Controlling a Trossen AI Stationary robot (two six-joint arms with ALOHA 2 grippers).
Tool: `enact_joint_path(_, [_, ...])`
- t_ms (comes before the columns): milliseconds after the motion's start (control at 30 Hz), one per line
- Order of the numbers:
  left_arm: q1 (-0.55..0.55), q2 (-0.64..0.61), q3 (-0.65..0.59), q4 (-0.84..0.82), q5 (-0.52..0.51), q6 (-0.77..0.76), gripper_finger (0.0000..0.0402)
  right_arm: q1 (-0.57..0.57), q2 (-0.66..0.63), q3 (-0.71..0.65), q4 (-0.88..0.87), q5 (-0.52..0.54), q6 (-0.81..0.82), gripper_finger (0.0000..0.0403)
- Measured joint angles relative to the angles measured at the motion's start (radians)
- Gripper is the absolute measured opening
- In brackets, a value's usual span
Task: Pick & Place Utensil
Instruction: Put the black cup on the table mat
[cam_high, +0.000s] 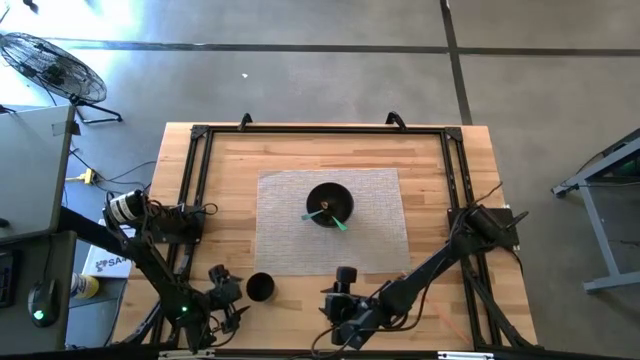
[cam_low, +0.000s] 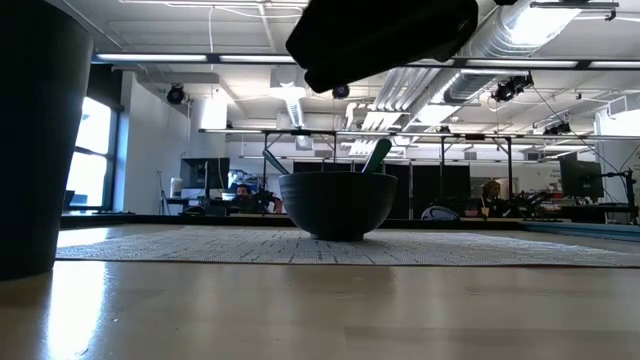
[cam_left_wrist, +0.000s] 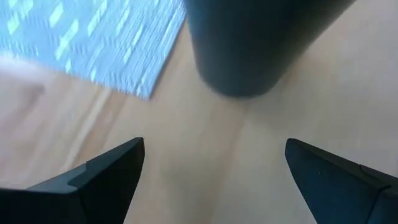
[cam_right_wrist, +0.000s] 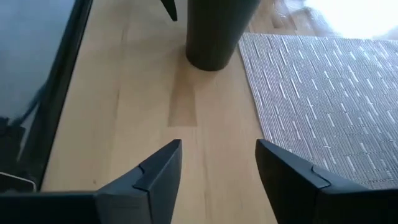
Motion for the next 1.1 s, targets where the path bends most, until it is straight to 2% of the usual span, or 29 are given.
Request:
enact_joint_path(167, [0.001,0.0,0.0,0.005,-0.043,0.131,0.0383,-0.004,0.0,0.0,-0.001,0.0,0.0,0.0206])
enact_joint_path(333, [0.039,0.0,0.0,0.003,-0.063,0.139,0.0383,-0.004,0.0,0.0,-0.001,0.0,0.0,0.0206])
enact_joint_path(467, [0.085,0.029,0.0,0.12,-0.12,0.215,0.0383,-0.004,0.0,0.0,-0.001,0.0,0.001,0.0207])
enact_joint_path(600, [0.113,0.09,0.0,0.27,-0.121,0.347,0.0383,-0.001,0.0,0.0,-0.001,0.0,0.001,0.0207])
enact_joint_path(900, [0.114,0.141,0.0,0.321,-0.36,0.33,0.0383,0.003,0.0,0.0,-0.001,0.006,0.003,0.0207])
enact_joint_path(1100, [0.112,0.141,0.0,0.382,-0.448,0.344,0.0383,0.003,0.0,0.0,0.008,0.007,0.002,0.0207])
